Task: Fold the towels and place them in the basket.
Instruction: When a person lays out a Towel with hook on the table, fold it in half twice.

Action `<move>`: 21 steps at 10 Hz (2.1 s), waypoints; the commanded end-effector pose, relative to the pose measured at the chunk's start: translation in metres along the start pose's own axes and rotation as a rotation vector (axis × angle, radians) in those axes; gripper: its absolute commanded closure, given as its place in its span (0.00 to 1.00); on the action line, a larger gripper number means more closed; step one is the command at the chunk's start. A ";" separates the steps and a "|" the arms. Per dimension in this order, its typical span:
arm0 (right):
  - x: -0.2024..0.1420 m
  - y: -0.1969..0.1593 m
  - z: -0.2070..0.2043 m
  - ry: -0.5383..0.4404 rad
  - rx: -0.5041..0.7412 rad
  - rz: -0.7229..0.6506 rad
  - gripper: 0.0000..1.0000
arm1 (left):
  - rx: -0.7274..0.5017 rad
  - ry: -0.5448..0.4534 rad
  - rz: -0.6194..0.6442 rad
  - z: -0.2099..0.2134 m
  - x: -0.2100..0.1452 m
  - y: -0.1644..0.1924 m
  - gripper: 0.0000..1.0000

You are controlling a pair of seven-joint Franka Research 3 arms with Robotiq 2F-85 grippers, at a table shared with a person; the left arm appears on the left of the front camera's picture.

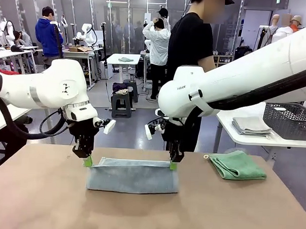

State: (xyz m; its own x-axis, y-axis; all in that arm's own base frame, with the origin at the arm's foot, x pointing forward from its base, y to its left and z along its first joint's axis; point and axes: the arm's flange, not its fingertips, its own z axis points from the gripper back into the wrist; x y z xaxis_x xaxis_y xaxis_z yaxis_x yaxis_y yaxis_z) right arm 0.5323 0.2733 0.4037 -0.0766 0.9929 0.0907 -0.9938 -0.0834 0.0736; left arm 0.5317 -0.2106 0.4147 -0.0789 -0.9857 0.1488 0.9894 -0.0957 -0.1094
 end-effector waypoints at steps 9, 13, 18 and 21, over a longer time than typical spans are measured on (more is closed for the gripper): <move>-0.024 -0.115 -0.006 -0.036 0.107 -0.062 0.94 | -0.112 0.000 0.035 0.003 -0.003 0.135 0.99; -0.027 -0.114 -0.012 -0.043 0.102 -0.071 0.94 | -0.087 -0.015 0.018 -0.006 -0.008 0.126 0.99; -0.025 -0.129 -0.022 -0.046 0.118 -0.082 0.94 | -0.087 -0.011 -0.012 -0.006 -0.005 0.143 0.99; -0.028 -0.141 -0.038 -0.058 0.125 -0.094 0.94 | -0.097 0.007 -0.028 -0.013 -0.004 0.157 0.99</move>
State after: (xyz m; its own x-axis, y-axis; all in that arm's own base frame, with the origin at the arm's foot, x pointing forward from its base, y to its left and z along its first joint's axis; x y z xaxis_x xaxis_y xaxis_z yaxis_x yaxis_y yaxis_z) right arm 0.6613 0.2604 0.3535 0.0075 0.9910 0.1334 -0.9771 -0.0211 0.2119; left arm 0.6727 -0.2217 0.3846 -0.0848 -0.9851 0.1494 0.9750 -0.1130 -0.1913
